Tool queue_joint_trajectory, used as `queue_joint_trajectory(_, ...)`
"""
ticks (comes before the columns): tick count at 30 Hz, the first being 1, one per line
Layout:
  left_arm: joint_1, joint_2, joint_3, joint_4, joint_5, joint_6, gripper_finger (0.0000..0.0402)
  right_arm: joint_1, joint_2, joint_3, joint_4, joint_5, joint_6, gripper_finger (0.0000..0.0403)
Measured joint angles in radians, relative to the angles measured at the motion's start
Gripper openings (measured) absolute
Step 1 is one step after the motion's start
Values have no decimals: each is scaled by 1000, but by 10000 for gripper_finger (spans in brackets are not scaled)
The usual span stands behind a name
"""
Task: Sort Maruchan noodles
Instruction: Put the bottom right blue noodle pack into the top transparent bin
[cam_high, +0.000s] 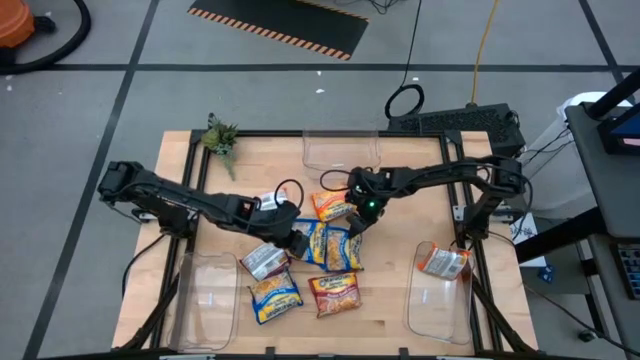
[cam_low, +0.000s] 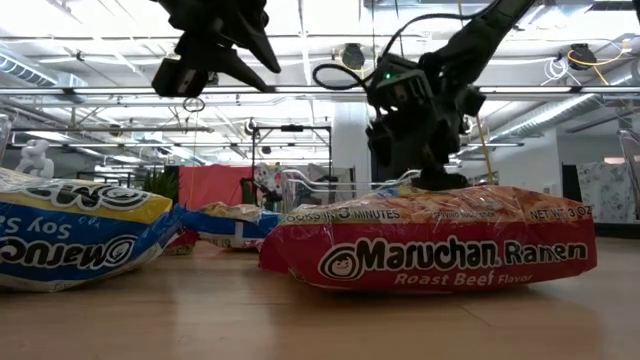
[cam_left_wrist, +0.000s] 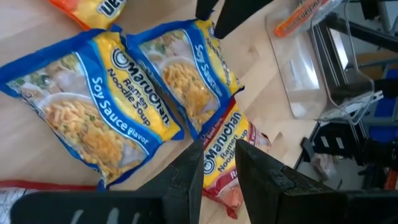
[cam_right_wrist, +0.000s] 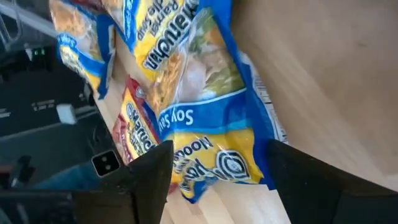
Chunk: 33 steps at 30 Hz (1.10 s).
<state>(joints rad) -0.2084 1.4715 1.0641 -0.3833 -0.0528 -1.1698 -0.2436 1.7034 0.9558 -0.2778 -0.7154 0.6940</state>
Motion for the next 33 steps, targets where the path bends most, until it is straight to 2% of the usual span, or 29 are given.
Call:
queue_joint_trajectory(9, -17, 0, 0, -4, 0, -7, 97, 5, 61, 0, 26, -18, -77, 252)
queue_joint_trajectory(14, -17, 0, 0, -3, 0, -18, 97, -25, 2, 0, 16, -39, -71, 252)
queue_joint_trajectory(19, -17, 0, 0, -3, -1, -19, 97, -45, -64, 0, -20, 47, -85, 252)
queue_joint_trajectory(26, -17, 0, 0, -3, -1, -17, 97, -50, -15, -60, -18, 3, -78, 252)
queue_joint_trajectory(31, -17, 0, 0, -3, -9, -10, 97, -51, -3, -144, 90, -20, -32, 252)
queue_joint_trajectory(33, -17, 0, 0, -4, -25, -6, 97, -51, -3, -184, 192, -28, 15, 252)
